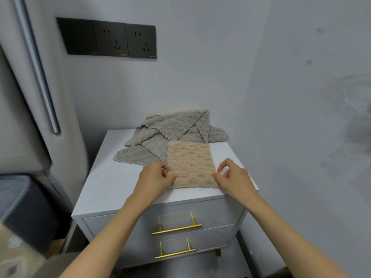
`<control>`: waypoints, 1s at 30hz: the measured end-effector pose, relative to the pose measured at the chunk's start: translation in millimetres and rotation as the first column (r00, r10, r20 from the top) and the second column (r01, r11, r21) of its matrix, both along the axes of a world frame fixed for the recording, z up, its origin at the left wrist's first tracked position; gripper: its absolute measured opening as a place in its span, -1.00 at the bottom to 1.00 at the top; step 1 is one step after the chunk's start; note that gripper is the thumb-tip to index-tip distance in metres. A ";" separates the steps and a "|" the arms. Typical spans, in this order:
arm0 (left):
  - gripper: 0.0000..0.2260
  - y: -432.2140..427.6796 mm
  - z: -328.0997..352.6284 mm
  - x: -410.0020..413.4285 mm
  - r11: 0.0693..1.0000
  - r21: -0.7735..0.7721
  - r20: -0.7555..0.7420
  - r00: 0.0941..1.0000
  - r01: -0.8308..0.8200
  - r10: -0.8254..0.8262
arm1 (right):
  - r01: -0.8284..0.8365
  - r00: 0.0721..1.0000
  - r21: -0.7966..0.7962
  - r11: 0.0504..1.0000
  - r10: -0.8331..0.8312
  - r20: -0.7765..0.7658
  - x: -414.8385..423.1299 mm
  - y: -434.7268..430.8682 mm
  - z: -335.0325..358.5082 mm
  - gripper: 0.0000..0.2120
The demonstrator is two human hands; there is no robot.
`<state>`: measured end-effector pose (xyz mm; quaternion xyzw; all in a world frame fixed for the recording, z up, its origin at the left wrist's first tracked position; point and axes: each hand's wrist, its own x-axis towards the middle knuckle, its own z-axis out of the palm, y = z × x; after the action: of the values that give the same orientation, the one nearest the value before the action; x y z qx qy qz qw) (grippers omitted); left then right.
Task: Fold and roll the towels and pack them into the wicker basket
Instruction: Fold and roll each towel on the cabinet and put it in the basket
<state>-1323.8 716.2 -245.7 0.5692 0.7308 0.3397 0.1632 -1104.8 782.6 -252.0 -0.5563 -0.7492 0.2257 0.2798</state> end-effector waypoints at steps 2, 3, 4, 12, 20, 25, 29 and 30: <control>-0.92 -0.6 -4.0 3.0 0.995 0.094 -0.098 0.995 0.033 -0.024 | -0.031 0.998 0.132 0.991 0.023 0.057 -1.2 -1.2 -1.6 -0.87; -0.95 -1.2 -6.0 4.7 0.986 0.158 -0.163 0.986 0.059 -0.033 | -0.062 0.995 0.220 0.974 0.042 0.092 -2.4 -2.8 -1.9 -0.88; -0.96 -1.4 -7.6 6.7 0.969 0.225 -0.227 0.973 0.099 -0.046 | -0.105 0.989 0.327 0.939 0.064 0.135 -4.0 -4.3 -2.2 -0.88; -0.69 -7.2 -9.6 21.1 0.912 0.240 -0.615 0.779 0.333 -0.122 | -0.387 0.904 0.555 0.737 0.185 0.384 -15.1 -13.0 -12.7 -0.71; -0.74 -11.8 -15.5 13.2 0.921 0.198 -0.567 0.805 0.336 -0.172 | -0.428 0.868 0.430 0.795 0.229 0.441 -3.4 -13.4 -14.5 -0.63; -0.68 -5.9 -17.4 0.0 0.906 0.176 -0.498 0.829 0.384 -0.255 | -0.405 0.862 0.300 0.864 0.251 0.442 7.8 -2.8 -13.8 -0.57; -0.67 -3.3 -17.2 -3.3 0.922 0.195 -0.338 0.905 0.335 -0.257 | -0.377 0.887 0.222 0.899 0.281 0.367 12.4 1.0 -13.5 -0.62; -0.68 -2.1 -16.7 -5.5 0.927 0.185 -0.291 0.919 0.326 -0.266 | -0.355 0.901 0.193 0.915 0.280 0.331 13.6 1.5 -12.0 -0.63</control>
<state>-1329.3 714.1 -262.5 0.7283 0.6065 0.3153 0.0486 -1091.2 784.1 -264.0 -0.4139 -0.8858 0.0871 0.1908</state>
